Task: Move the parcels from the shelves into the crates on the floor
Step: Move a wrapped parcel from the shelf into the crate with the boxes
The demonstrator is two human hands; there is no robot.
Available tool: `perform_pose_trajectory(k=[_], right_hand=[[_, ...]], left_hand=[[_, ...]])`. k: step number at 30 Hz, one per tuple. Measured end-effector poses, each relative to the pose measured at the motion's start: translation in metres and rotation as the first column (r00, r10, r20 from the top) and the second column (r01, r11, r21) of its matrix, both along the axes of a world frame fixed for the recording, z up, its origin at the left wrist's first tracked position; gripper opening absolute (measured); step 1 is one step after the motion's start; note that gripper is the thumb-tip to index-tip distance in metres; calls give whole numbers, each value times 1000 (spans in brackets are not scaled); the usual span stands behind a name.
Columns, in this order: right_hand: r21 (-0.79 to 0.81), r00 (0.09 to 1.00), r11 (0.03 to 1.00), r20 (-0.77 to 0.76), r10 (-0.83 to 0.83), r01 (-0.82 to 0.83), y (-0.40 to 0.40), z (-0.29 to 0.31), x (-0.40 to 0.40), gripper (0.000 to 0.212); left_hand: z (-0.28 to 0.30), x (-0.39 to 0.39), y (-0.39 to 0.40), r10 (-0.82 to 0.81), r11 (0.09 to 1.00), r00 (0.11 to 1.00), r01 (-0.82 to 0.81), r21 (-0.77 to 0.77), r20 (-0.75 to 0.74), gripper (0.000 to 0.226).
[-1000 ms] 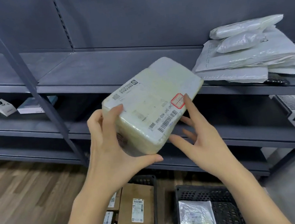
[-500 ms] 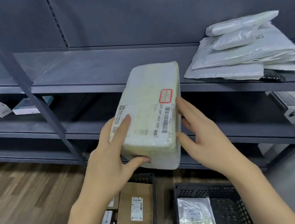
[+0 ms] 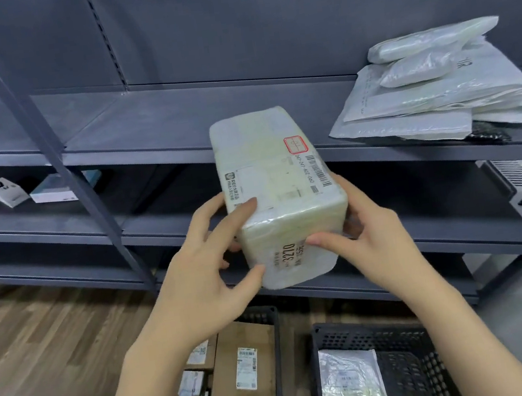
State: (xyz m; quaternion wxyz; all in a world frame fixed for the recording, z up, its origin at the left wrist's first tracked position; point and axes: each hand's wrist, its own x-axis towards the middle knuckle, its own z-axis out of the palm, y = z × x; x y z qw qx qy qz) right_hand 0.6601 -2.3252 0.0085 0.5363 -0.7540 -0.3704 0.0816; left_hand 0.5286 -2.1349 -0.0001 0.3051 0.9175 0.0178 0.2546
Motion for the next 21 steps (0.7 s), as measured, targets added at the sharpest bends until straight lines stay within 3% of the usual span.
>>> perform_pose_trajectory(k=[2, 4, 10, 14, 17, 21], right_hand=[[-6, 1000, 1000, -9, 27, -27, -5, 4, 6, 75], [-10, 998, 998, -27, 55, -55, -9, 5, 8, 75], [-79, 981, 978, -43, 189, -192, -14, 0, 6, 72], [-119, 963, 956, -57, 263, -268, -16, 0, 6, 71], [-129, 963, 955, -69, 261, -268, -18, 1, 8, 69], [-110, 973, 968, -83, 215, -224, -22, 5, 10, 60]], left_hand=[[1, -3, 3, -59, 987, 997, 65, -146, 42, 63], [1, -2, 7, -34, 982, 996, 48, -181, 79, 63], [-10, 12, 42, 143, 971, 989, -135, 199, -25, 95], [-8, 24, 67, 59, 911, 989, 2, 412, -136, 98], [-7, 28, 68, -28, 943, 976, 98, 318, -218, 96], [-11, 26, 59, -17, 979, 968, 67, 190, -252, 96]])
